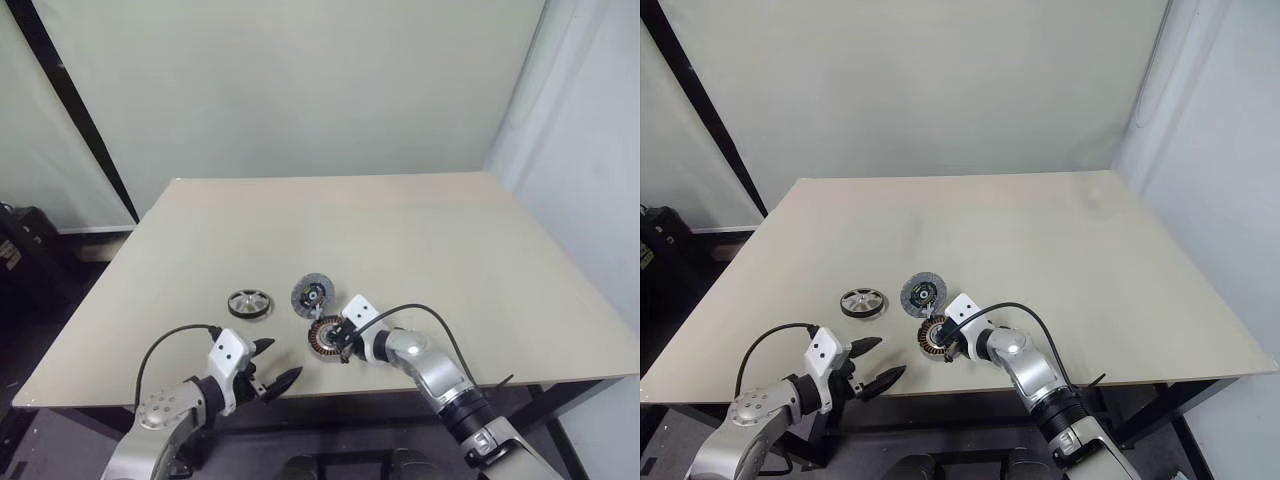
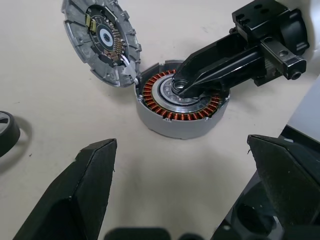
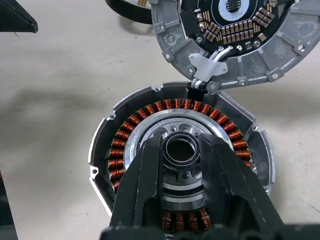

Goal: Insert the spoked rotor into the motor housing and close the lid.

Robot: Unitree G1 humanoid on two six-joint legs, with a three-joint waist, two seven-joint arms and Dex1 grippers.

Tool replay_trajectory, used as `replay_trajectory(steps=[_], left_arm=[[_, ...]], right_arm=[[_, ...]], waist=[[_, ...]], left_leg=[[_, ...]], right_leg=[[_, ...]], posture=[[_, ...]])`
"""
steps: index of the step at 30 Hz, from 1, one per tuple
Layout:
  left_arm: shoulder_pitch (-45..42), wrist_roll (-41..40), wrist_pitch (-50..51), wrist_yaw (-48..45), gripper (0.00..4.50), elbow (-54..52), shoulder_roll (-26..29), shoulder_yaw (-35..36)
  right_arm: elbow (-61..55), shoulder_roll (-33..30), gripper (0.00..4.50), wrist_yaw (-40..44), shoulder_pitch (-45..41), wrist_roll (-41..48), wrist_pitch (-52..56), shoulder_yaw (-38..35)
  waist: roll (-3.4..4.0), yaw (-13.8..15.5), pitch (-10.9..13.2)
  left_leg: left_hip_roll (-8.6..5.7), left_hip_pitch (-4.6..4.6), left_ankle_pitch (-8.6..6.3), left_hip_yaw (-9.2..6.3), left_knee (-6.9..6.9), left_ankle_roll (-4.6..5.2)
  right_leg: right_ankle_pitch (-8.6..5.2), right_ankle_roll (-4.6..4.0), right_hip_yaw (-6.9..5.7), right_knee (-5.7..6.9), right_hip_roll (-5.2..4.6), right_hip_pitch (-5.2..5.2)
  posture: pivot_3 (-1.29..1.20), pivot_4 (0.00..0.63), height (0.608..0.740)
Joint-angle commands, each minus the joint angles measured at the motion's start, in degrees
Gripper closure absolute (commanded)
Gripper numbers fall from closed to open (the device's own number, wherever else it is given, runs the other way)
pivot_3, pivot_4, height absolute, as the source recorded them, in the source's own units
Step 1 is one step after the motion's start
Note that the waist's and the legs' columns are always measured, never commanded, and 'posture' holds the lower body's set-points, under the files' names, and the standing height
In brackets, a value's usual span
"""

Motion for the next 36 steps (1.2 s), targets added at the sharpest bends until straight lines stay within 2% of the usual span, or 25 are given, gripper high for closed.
replay_trajectory(steps=[1, 9, 17, 21, 29, 36], left_arm=[[-0.8, 0.2, -0.9, 0.0, 0.0, -1.2, 0.2, -0.1], [-0.4, 0.3, -0.9, 0.0, 0.0, -1.4, 0.2, -0.3], [-0.5, 0.2, -0.8, -0.2, 0.0, -1.2, 0.3, -0.4], [-0.8, 0.2, -0.8, -0.3, 0.0, -0.9, 0.3, -0.4], [-1.2, 0.1, -0.7, 0.1, 0.0, -0.9, 0.2, -0.1], [-1.0, 0.0, -0.6, 0.6, 0.0, -1.4, 0.2, 0.4]], right_arm=[[-1.4, 0.0, 3.41, 0.1, -0.9, -0.3, 0.0, -0.5], [-4.3, 0.4, 0.72, 0.7, -0.3, 0.3, 1.0, -0.4], [-10.2, -0.4, 0.72, 1.1, 0.4, 1.5, 4.5, -1.5], [-10.9, -0.9, 1.63, 0.9, 0.7, 1.3, 4.4, -1.3], [-5.5, -0.6, 4.41, 0.1, -0.1, -0.8, 1.6, 0.4], [-2.0, -1.2, 4.46, 0.2, -1.0, -3.1, 0.0, 1.6]], waist=[[0.0, 0.0, 0.0], [0.0, 0.0, 0.0], [0.0, 0.0, 0.0], [0.0, 0.0, 0.0], [-0.01, 0.0, 0.0], [-0.01, 0.0, 0.0]], left_leg=[[0.0, 0.0, 0.0, 0.0, 0.0, 0.0], [0.0, 0.01, 0.0, 0.0, 0.0, 0.0], [0.01, 0.0, 0.0, 0.0, 0.0, 0.0], [0.01, 0.0, 0.0, 0.0, 0.01, 0.0], [0.03, 0.01, 0.0, 0.03, 0.0, 0.0], [0.04, 0.05, 0.0, 0.07, 0.0, 0.0]], right_leg=[[0.0, 0.0, 0.0, 0.0, 0.0, 0.0], [0.0, 0.0, 0.0, 0.02, 0.0, 0.0], [0.0, 0.0, 0.01, 0.04, 0.01, -0.01], [0.0, 0.0, 0.01, 0.04, 0.0, -0.02], [0.0, 0.0, 0.0, 0.04, 0.01, -0.01], [0.0, 0.0, 0.02, 0.05, 0.01, 0.0]], posture=[[0.0, 0.0, 0.74], [0.0, 0.0, 0.74], [0.0, 0.0, 0.74], [0.0, 0.0, 0.74], [0.0, 0.0, 0.74], [0.0, 0.0, 0.74]])
